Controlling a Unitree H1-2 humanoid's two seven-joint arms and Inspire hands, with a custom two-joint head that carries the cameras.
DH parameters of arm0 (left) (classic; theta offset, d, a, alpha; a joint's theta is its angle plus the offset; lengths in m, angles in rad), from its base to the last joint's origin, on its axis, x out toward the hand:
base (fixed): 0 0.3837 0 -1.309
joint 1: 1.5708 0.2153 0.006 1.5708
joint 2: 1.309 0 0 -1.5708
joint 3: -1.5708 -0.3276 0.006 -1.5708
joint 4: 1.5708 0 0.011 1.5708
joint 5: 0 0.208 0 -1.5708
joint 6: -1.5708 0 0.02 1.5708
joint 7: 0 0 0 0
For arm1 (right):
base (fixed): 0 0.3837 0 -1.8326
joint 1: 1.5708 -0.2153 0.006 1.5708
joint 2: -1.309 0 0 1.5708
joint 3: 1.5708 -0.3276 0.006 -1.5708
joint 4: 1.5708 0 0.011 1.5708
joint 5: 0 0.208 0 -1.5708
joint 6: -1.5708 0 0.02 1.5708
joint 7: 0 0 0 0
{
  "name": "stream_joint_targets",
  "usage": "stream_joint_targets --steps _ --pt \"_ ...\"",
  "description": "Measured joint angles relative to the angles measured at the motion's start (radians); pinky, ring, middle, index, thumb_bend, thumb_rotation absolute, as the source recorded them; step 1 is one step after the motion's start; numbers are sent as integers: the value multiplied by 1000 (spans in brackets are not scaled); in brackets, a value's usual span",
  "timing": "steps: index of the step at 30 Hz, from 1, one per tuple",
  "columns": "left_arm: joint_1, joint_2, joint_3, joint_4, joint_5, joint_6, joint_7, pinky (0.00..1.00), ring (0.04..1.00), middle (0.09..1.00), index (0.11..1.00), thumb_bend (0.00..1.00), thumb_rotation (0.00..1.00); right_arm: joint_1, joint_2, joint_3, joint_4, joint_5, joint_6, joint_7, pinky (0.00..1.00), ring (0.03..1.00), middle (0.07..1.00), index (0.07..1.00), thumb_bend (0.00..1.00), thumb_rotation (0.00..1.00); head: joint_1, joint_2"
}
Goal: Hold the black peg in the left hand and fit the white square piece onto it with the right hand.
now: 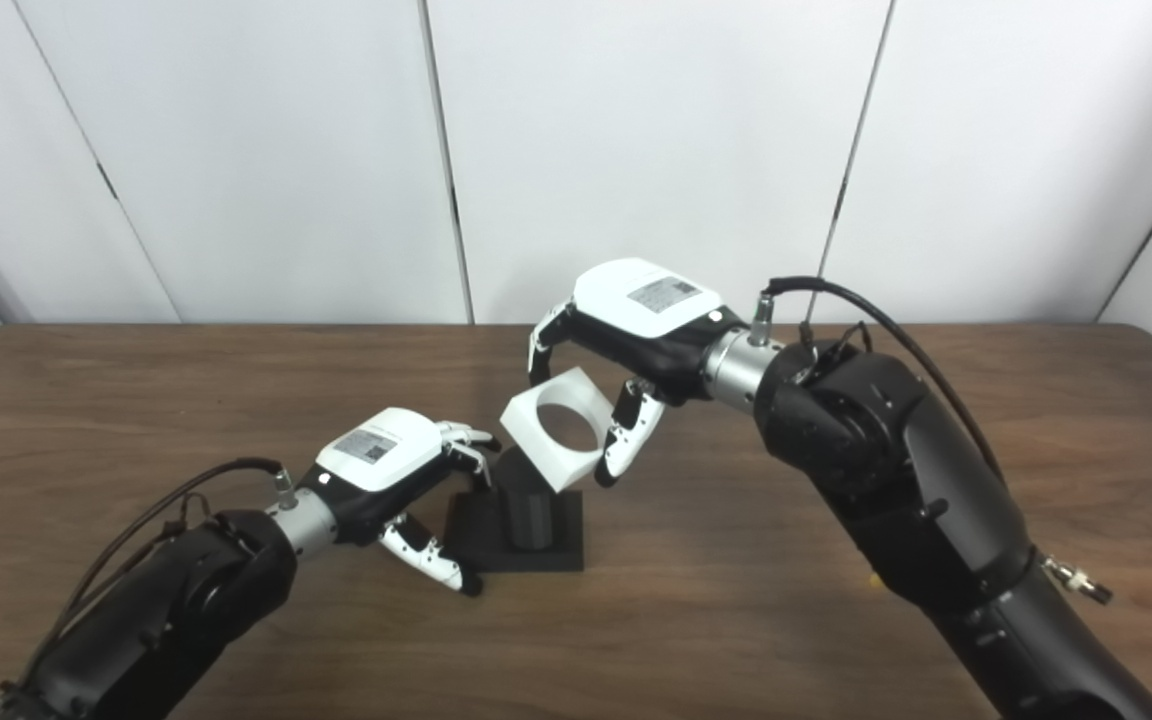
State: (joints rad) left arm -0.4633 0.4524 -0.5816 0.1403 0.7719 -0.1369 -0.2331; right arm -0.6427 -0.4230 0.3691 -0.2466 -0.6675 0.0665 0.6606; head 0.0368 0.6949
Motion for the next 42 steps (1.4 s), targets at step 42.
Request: stream_joint_targets --steps 42 --pt "7 -3 0 -13 10 12 0 750 867 876 488 521 79 16 50 37 104 -10 -3 -3 776 824 766 478 522 129 18 12"
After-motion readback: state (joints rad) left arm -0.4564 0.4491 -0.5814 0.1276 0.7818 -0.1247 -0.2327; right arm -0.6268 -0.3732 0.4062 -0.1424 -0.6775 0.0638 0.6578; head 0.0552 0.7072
